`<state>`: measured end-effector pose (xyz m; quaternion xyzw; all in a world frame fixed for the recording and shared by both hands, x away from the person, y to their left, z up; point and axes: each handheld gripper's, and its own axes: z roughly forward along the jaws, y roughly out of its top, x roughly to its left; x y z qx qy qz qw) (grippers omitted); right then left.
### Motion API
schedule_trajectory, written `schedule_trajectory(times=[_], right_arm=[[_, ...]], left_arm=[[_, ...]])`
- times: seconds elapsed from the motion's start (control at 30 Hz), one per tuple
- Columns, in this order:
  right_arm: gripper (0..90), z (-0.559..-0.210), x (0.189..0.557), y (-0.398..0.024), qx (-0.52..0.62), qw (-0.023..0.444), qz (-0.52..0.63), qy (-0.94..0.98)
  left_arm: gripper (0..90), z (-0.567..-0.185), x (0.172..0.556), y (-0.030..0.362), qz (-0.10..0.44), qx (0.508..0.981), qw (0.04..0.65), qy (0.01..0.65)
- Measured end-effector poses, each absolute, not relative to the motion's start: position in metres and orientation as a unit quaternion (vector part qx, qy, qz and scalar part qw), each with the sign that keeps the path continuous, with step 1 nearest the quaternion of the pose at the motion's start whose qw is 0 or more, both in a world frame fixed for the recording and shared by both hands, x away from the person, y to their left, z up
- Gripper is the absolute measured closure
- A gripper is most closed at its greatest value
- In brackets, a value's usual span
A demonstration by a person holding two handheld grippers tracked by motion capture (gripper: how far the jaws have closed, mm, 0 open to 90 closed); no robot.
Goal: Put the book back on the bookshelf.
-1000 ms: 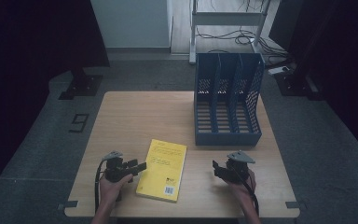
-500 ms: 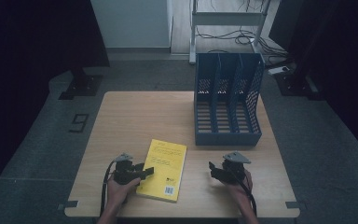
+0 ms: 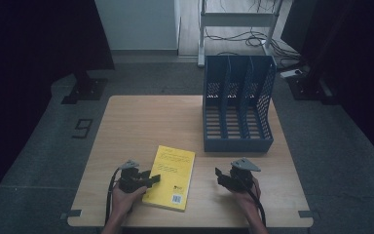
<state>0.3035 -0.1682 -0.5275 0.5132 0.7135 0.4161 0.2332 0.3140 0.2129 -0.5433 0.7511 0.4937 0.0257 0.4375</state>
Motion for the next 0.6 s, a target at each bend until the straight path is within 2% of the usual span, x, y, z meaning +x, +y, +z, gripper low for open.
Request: schedule_trajectory(times=[0.6], right_arm=[[26.9,-0.531,0.305,-0.133,0.490,0.197,0.433,0.731]], left_arm=[[45.5,-0.543,0.313,0.212,0.036,0.759,0.431,0.487]])
